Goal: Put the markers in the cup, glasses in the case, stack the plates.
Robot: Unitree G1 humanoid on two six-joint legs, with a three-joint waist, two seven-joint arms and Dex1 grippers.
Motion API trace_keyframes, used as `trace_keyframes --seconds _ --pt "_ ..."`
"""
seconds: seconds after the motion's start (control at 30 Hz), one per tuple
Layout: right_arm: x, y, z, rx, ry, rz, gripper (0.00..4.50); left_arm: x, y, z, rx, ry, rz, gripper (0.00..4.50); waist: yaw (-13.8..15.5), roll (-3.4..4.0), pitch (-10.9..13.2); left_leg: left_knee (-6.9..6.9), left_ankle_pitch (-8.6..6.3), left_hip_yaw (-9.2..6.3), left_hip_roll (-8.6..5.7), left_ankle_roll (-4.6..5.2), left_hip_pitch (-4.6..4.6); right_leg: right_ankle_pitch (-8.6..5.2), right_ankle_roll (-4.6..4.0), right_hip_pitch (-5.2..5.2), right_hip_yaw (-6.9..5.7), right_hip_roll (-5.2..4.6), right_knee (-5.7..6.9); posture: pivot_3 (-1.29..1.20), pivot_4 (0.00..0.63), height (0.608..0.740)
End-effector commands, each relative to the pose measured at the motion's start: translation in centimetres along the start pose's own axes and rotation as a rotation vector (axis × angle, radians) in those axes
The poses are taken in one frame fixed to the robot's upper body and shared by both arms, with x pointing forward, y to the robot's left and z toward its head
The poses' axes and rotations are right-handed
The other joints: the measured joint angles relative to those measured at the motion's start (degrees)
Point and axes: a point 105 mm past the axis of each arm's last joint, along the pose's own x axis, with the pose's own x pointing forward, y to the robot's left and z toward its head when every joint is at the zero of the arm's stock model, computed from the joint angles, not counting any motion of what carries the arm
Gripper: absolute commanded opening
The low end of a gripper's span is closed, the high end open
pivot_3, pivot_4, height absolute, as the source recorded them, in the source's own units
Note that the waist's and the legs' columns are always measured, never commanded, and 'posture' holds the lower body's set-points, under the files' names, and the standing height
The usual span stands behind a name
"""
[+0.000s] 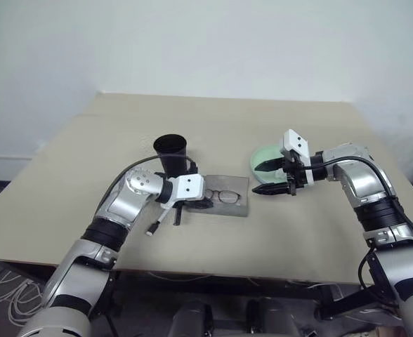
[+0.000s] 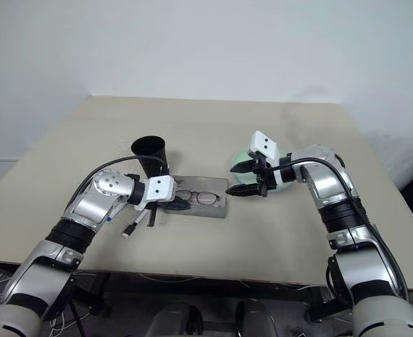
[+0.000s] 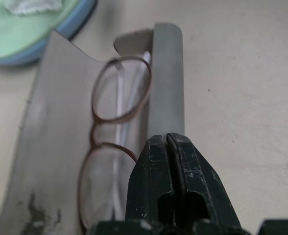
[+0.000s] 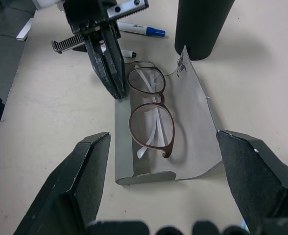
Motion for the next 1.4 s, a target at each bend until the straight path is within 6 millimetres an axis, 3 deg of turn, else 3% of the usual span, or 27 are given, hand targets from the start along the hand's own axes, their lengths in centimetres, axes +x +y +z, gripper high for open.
trace_keyframes --seconds 0.03,0.37,0.83,1.07,1.4 --pt "-0.4 -0.1 1.5 -0.049 -0.030 -0.009 3.77 -0.1 -0.2 -0.1 0.000 0.011 -0.005 0.02 0.0 0.01 0.0 0.00 0.00 0.00 0.00 0.00 0.00 0.00 0.00 0.01 -0.01 0.00 0.00 0.00 0.000 0.727" --pt "-0.3 -0.2 1.6 -0.052 -0.029 -0.007 3.77 0.4 0.2 -1.3 -0.136 0.014 -0.003 0.02 0.0 0.06 0.0 0.04 0.00 -0.01 0.00 0.00 0.06 -0.02 -0.03 0.10 -0.01 -0.02 -0.02 0.00 0.000 0.727" --pt "-0.1 0.0 1.7 -0.050 -0.034 -0.003 3.77 1.8 2.4 -1.5 -0.211 0.019 0.022 0.02 0.1 0.12 -0.1 0.11 0.00 -0.01 -0.02 0.01 0.05 -0.02 -0.04 0.19 -0.04 -0.10 -0.09 0.00 0.000 0.727" --pt "0.1 -0.1 1.7 -0.050 -0.036 -0.005 3.77 1.6 3.6 -1.3 -0.205 0.017 0.060 0.02 -0.1 0.11 -0.1 0.12 0.00 -0.01 -0.01 0.01 0.05 0.00 -0.01 0.06 -0.07 -0.08 -0.01 0.00 0.000 0.727" --pt "0.2 -0.3 1.9 -0.059 -0.035 -0.003 3.77 0.9 3.3 0.3 -0.179 -0.041 0.020 0.02 -0.1 0.11 -0.1 0.06 -0.36 0.00 -0.04 0.09 -0.02 0.05 0.09 -0.08 -0.06 -0.02 0.00 0.00 0.000 0.727"
